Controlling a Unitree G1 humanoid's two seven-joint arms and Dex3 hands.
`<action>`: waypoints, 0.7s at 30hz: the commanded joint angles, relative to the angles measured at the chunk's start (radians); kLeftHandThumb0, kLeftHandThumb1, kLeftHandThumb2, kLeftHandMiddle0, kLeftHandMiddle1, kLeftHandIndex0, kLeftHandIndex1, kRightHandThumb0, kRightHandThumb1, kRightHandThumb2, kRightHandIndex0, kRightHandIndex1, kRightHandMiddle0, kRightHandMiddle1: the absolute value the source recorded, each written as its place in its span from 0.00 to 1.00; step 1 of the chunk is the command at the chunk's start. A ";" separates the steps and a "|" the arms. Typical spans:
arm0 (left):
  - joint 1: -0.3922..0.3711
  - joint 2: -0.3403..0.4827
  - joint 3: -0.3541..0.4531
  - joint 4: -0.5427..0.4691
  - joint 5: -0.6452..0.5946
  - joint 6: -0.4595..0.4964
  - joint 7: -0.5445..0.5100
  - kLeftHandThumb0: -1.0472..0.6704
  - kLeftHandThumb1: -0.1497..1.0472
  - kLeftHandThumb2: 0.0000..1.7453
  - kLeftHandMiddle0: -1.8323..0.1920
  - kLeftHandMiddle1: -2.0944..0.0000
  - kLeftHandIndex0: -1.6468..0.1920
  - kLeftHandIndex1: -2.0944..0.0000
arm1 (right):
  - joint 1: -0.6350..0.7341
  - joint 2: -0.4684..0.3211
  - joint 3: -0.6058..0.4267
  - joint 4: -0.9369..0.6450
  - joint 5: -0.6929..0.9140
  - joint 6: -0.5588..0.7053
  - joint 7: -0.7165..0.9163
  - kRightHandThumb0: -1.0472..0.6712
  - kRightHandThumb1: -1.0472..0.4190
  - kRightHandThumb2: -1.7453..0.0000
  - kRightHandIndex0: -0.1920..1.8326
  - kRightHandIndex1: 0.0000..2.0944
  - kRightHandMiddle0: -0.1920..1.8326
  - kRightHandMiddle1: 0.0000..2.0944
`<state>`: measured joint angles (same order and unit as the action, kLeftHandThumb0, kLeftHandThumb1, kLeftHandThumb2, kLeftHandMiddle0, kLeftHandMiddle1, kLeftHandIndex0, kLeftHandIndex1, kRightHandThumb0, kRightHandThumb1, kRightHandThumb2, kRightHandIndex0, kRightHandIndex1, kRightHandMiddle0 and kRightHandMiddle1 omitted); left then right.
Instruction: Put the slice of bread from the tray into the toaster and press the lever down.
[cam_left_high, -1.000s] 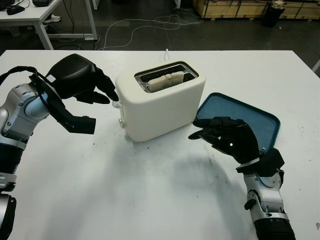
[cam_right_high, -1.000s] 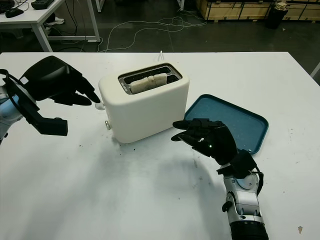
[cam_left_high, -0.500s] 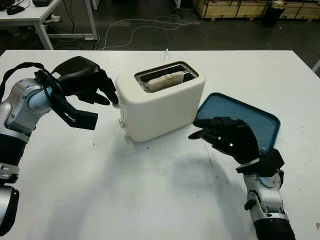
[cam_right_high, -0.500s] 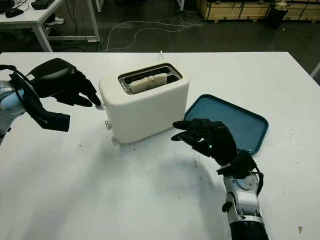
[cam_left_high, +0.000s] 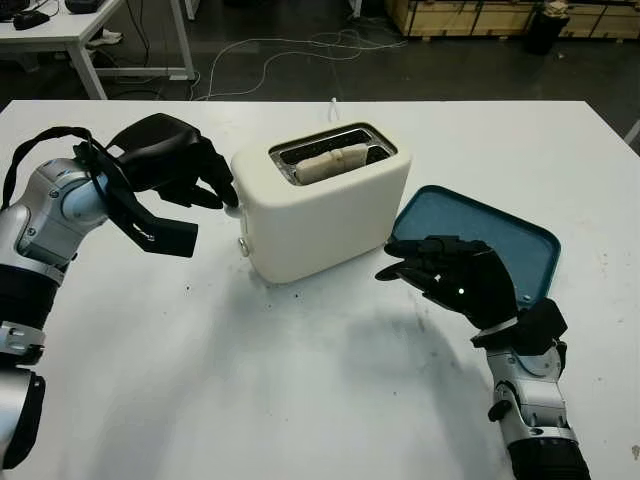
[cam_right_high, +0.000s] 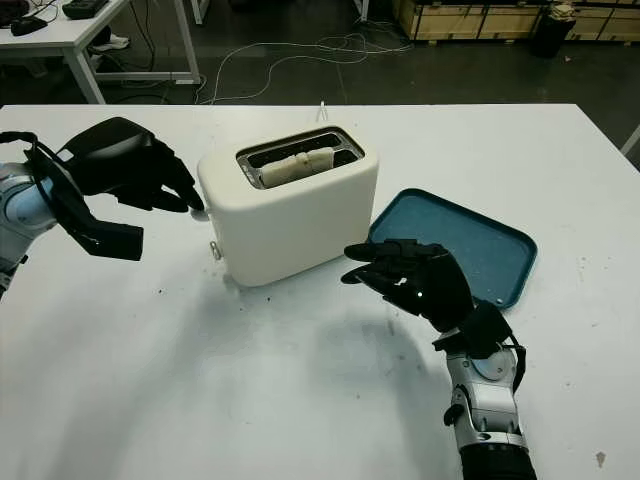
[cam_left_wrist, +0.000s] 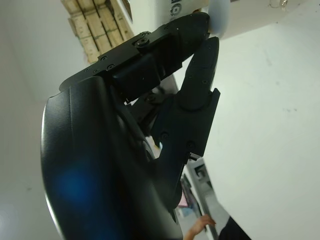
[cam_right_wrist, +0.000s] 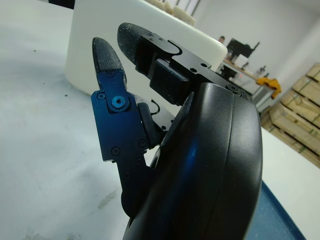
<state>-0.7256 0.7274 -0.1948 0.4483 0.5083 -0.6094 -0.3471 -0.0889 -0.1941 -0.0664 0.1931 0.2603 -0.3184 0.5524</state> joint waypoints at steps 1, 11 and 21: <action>-0.010 -0.008 -0.008 0.003 -0.006 0.001 0.000 0.45 0.84 0.00 0.44 0.34 0.17 1.00 | 0.007 0.001 0.000 0.009 0.004 -0.014 0.005 0.37 0.10 1.00 0.60 0.25 0.65 0.00; 0.011 -0.033 -0.008 -0.003 -0.006 0.010 0.020 0.45 0.83 0.00 0.45 0.32 0.16 0.99 | 0.005 0.000 -0.003 0.016 0.009 -0.017 0.023 0.37 0.10 1.00 0.59 0.25 0.65 0.00; 0.028 -0.040 -0.013 0.008 -0.036 0.025 0.001 0.45 0.85 0.00 0.45 0.32 0.15 0.98 | 0.003 -0.002 -0.008 0.018 0.017 -0.013 0.041 0.37 0.10 1.00 0.59 0.26 0.64 0.00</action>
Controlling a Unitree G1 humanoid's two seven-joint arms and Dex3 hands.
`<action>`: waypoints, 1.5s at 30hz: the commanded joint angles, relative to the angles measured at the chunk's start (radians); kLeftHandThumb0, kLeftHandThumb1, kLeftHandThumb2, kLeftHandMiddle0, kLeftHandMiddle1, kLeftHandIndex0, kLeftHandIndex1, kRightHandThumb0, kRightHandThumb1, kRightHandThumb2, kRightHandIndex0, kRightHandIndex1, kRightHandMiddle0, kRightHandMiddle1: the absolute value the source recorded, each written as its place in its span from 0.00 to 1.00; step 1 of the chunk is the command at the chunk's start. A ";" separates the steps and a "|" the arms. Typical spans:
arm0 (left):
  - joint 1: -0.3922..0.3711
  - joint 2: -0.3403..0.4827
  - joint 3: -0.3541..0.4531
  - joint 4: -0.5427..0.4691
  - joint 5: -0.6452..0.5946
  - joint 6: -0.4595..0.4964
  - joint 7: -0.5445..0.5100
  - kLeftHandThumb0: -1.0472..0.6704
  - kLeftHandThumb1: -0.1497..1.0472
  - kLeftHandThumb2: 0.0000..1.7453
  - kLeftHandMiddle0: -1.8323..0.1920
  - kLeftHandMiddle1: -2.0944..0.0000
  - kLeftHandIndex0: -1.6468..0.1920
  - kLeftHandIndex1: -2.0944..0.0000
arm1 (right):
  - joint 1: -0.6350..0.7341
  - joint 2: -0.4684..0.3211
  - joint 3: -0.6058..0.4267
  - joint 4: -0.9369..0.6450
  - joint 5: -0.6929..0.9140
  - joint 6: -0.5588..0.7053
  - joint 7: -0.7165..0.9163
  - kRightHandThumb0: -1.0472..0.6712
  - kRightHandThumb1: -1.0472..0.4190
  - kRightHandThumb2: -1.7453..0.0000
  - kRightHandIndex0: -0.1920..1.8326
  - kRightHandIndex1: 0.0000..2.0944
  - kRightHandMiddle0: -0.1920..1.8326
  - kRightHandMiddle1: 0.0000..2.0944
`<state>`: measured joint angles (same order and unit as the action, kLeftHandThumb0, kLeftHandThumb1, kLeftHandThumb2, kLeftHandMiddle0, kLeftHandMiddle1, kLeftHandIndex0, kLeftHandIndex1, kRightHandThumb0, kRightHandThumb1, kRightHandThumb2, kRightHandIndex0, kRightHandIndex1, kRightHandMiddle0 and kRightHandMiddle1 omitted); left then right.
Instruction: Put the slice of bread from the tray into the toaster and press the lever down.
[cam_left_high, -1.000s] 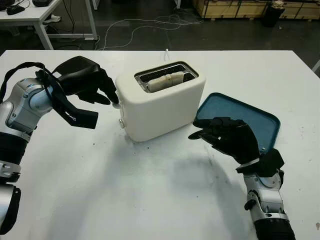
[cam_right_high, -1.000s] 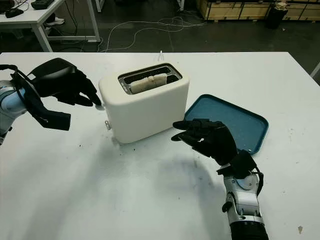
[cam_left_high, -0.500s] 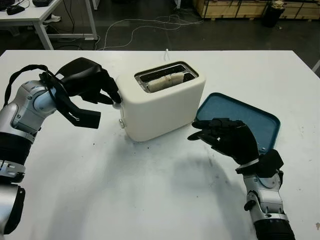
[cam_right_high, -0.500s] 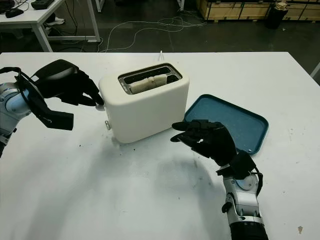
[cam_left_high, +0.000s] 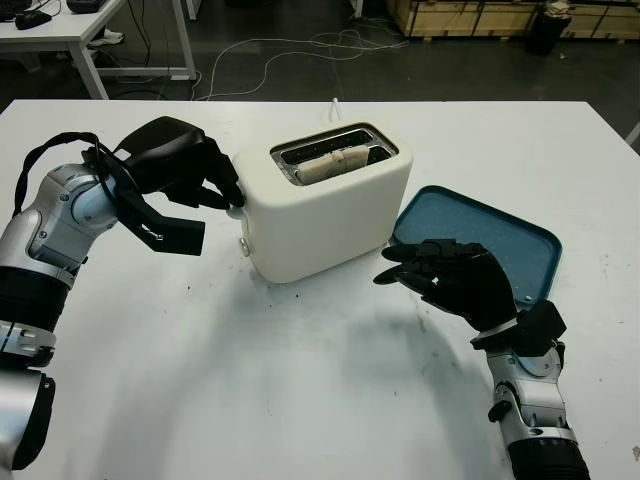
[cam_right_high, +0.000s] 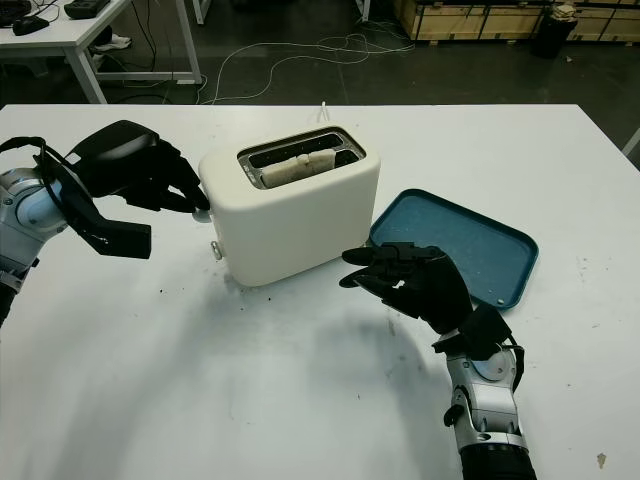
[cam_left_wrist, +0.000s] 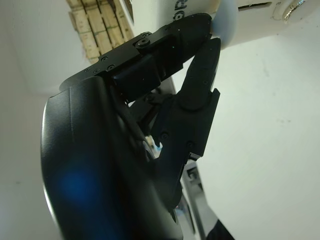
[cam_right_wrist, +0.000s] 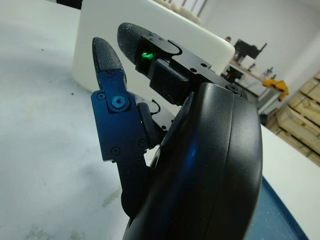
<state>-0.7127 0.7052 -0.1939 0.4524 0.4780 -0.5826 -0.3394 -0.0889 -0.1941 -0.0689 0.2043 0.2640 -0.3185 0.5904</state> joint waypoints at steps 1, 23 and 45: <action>0.018 -0.016 -0.015 0.003 0.000 -0.003 0.000 0.45 0.85 0.00 0.45 0.32 0.14 0.98 | 0.003 -0.002 -0.006 0.006 0.012 -0.015 0.004 0.37 0.10 1.00 0.58 0.26 0.64 0.00; 0.296 -0.381 -0.151 0.200 0.066 0.109 0.425 0.50 0.89 0.03 0.50 0.50 0.26 1.00 | 0.008 -0.012 -0.016 0.012 0.007 -0.011 0.012 0.37 0.11 1.00 0.58 0.29 0.65 0.00; 0.293 -0.296 -0.162 -0.061 -0.012 0.183 0.293 0.48 0.80 0.01 0.48 0.45 0.21 0.97 | 0.014 -0.010 -0.013 0.003 0.004 0.004 0.011 0.37 0.11 1.00 0.57 0.29 0.65 0.00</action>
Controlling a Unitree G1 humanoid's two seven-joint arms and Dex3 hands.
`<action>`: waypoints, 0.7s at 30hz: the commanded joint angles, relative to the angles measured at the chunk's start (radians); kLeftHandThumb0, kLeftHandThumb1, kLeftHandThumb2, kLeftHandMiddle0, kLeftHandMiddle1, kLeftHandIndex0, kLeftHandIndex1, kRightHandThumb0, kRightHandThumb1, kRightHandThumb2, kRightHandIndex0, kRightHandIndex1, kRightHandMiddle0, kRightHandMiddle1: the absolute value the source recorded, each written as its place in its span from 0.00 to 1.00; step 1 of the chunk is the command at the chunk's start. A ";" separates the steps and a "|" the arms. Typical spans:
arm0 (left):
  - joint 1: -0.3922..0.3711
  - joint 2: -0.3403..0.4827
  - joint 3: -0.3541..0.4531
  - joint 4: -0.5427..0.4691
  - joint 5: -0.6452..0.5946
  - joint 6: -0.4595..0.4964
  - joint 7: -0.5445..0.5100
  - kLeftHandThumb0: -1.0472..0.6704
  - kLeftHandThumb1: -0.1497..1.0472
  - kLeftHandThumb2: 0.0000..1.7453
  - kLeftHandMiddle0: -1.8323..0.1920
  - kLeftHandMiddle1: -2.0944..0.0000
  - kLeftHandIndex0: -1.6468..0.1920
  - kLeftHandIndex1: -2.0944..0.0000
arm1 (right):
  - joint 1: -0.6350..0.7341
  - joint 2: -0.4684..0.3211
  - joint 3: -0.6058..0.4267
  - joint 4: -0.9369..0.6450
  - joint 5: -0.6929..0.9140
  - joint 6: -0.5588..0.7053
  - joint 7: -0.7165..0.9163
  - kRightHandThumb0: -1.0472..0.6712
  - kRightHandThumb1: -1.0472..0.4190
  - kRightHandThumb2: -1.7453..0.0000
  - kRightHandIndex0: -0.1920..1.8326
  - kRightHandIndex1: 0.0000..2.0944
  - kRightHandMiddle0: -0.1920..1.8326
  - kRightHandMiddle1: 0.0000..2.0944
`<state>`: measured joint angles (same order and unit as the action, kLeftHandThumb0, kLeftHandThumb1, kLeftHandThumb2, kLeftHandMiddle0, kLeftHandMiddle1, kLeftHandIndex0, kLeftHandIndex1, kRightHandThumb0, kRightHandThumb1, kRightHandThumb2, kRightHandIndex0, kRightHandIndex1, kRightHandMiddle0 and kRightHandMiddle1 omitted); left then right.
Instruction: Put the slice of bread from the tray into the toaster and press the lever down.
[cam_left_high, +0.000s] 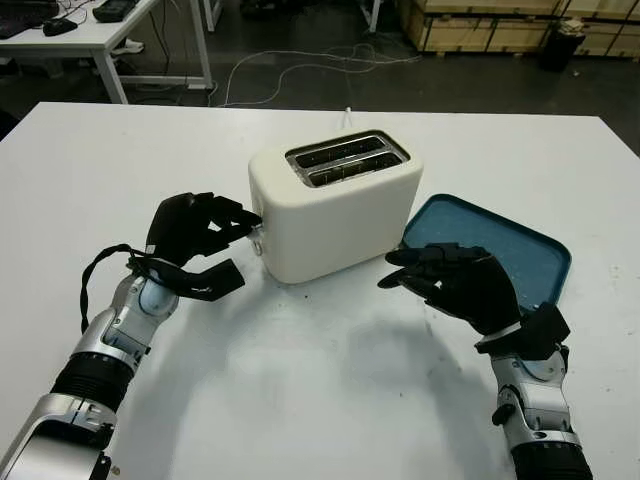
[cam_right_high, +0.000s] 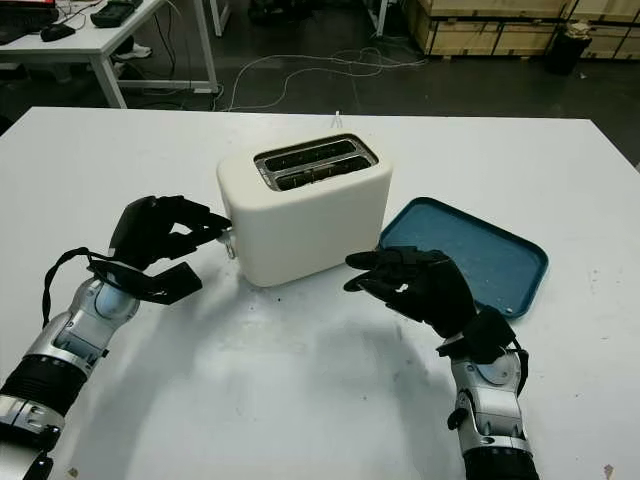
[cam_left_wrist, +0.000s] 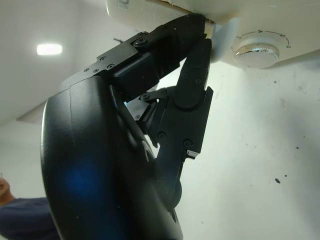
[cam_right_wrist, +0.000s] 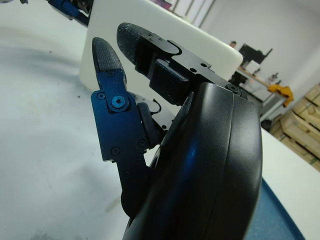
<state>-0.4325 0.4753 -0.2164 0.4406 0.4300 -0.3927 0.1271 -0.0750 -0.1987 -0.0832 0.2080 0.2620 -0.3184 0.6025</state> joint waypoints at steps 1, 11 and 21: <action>-0.006 -0.050 -0.143 -0.071 0.041 0.010 -0.205 0.47 0.77 0.00 0.47 0.46 0.21 0.96 | 0.002 -0.006 0.002 -0.006 0.002 0.006 -0.006 0.37 0.11 1.00 0.57 0.29 0.65 0.00; -0.221 -0.002 -0.169 -0.041 0.100 -0.039 -0.352 0.47 0.68 0.00 0.43 0.27 0.15 0.96 | -0.006 -0.011 -0.002 0.004 0.002 -0.014 0.002 0.36 0.11 1.00 0.57 0.29 0.65 0.00; -0.307 -0.030 -0.234 0.057 0.155 -0.074 -0.382 0.43 0.68 0.00 0.37 0.45 0.14 0.98 | -0.004 -0.009 -0.002 -0.005 0.006 -0.001 -0.003 0.36 0.11 1.00 0.57 0.29 0.65 0.00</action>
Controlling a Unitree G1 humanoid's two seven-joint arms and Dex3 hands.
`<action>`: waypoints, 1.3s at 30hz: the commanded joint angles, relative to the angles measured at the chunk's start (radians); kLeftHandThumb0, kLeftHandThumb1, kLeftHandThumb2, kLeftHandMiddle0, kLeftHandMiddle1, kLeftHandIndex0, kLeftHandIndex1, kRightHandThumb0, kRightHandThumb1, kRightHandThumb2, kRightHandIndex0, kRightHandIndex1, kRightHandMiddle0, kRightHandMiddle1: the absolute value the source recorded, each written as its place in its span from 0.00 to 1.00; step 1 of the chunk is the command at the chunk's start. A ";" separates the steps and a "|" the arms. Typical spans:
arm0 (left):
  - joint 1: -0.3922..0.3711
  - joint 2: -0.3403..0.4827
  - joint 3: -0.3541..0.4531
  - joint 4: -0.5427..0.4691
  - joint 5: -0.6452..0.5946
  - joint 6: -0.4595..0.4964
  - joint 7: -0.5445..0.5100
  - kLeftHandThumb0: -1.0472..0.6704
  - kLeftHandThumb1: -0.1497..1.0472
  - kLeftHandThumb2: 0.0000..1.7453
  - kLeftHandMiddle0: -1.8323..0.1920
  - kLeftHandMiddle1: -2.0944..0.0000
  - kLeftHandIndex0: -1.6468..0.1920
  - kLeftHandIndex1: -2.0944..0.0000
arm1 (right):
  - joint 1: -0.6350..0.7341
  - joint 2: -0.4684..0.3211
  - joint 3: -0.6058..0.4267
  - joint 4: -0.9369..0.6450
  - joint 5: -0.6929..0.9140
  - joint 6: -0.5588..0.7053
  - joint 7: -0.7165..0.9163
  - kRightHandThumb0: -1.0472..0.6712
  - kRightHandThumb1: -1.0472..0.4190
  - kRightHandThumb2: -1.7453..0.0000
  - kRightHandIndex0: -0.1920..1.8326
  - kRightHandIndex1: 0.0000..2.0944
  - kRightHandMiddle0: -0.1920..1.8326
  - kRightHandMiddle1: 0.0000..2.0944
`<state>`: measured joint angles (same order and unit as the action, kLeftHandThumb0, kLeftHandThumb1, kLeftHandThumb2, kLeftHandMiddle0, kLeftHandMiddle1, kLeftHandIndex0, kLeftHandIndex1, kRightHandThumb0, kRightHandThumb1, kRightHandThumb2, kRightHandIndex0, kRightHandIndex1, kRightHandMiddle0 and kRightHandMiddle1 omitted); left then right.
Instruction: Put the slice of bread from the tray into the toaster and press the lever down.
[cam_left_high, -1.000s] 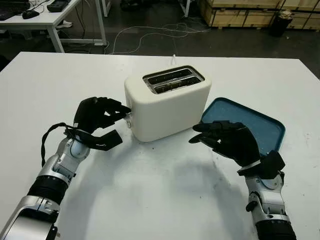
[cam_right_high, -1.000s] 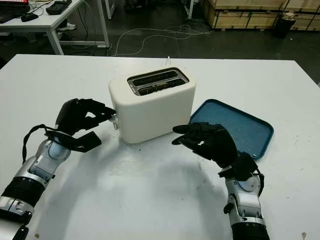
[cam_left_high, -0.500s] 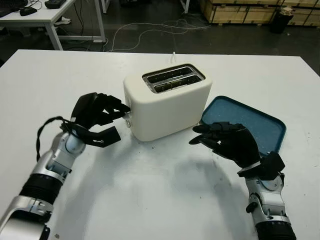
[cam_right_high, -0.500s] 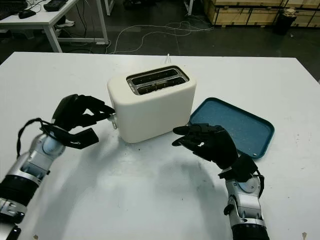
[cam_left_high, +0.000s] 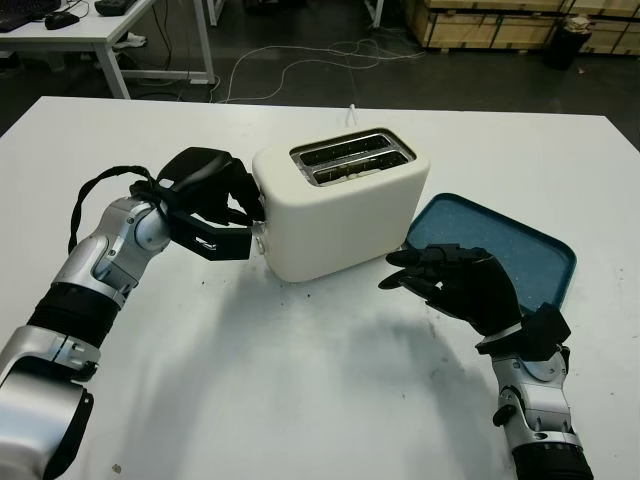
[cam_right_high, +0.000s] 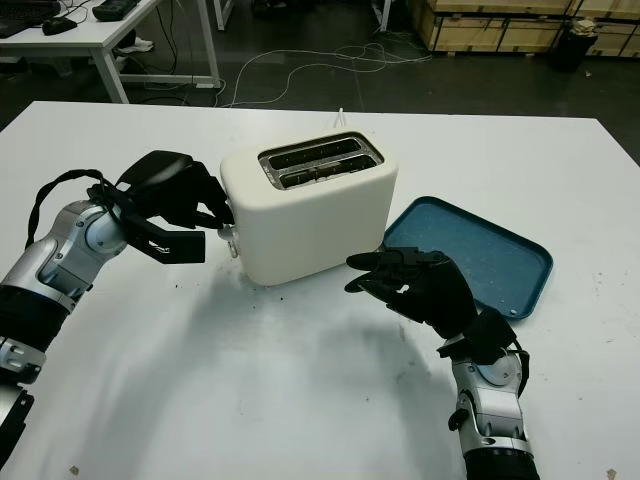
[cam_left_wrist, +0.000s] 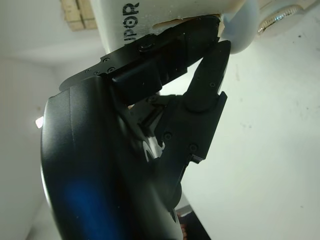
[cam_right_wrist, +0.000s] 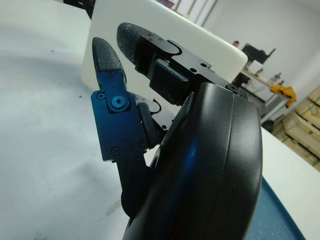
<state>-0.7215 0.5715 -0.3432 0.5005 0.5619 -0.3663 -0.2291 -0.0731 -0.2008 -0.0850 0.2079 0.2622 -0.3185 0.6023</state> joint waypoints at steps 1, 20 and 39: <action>-0.017 -0.136 -0.109 0.007 0.021 -0.105 -0.017 0.44 0.68 0.00 0.37 0.45 0.14 0.98 | -0.006 -0.007 -0.001 -0.004 0.005 -0.003 -0.002 0.36 0.11 1.00 0.57 0.29 0.65 0.00; 0.238 -0.559 -0.090 0.441 -0.101 -0.015 0.364 0.49 0.80 0.00 0.46 0.52 0.21 1.00 | 0.002 -0.028 -0.016 0.009 -0.019 0.003 -0.020 0.36 0.11 1.00 0.58 0.31 0.66 0.00; 0.251 -0.485 -0.119 0.449 -0.133 -0.065 0.454 0.51 0.82 0.00 0.49 0.46 0.22 1.00 | -0.004 -0.048 -0.014 0.015 -0.021 0.008 -0.018 0.36 0.12 1.00 0.58 0.30 0.66 0.00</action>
<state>-0.5361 0.3188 -0.2420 0.8525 0.2755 -0.5314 0.3729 -0.0721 -0.2257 -0.0915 0.2084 0.2550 -0.3184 0.5933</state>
